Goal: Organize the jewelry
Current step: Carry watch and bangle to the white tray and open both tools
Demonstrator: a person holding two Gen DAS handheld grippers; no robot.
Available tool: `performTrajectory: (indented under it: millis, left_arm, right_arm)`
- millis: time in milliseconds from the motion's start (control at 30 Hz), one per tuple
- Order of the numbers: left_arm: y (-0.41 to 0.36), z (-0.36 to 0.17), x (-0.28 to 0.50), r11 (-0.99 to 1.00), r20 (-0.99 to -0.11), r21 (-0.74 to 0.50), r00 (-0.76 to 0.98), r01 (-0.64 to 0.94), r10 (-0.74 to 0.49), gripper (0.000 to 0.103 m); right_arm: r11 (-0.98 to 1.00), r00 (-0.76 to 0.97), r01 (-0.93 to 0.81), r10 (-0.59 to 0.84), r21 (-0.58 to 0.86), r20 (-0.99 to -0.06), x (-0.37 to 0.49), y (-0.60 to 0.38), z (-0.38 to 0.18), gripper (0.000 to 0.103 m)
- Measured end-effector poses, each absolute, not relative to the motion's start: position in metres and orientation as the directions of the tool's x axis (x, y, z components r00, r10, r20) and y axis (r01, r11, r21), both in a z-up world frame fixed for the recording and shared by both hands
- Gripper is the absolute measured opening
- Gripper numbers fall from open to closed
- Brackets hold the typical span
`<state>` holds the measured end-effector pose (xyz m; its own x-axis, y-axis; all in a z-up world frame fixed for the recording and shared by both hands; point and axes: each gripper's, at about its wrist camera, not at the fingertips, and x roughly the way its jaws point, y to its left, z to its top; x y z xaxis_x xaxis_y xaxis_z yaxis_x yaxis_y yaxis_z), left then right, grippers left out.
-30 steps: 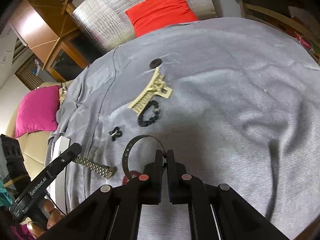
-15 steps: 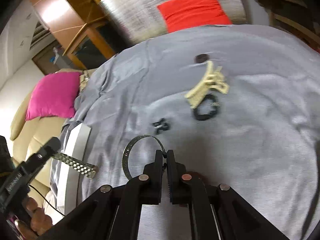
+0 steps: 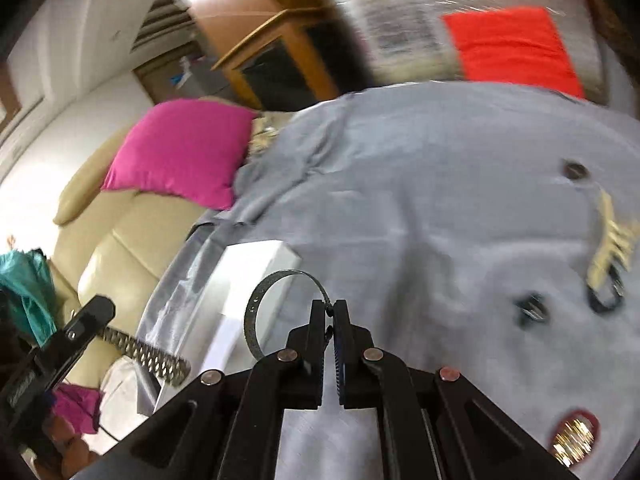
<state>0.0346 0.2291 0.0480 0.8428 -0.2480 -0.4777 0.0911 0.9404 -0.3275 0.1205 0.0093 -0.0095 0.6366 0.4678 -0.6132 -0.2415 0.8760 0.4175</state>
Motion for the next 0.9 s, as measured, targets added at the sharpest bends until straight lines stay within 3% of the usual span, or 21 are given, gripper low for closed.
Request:
performTrajectory:
  millis: [167, 333, 667, 900]
  left_arm:
    - [0.265, 0.037, 0.040, 0.938, -0.497, -0.347, 0.847, 0.006, -0.189, 0.009]
    - [0.281, 0.013, 0.054, 0.934, -0.586, -0.346, 0.798, -0.086, -0.143, 0.009]
    - [0.300, -0.032, 0.075, 0.908, -0.742, -0.316, 0.668, -0.274, -0.057, 0.009]
    - [0.303, -0.041, 0.082, 0.901, -0.773, -0.291, 0.634, -0.322, -0.022, 0.009]
  right_arm:
    - [0.864, 0.590, -0.317, 0.502, 0.390, -0.633, 0.150, 0.077, -0.008, 0.006]
    - [0.863, 0.549, -0.388, 0.497, 0.322, -0.671, 0.170, 0.137, -0.018, 0.006]
    - [0.869, 0.475, -0.417, 0.457, 0.265, -0.752, 0.214, 0.188, -0.054, 0.006]
    - [0.886, 0.436, -0.428, 0.376, 0.179, -0.818, 0.224, 0.211, -0.074, 0.006]
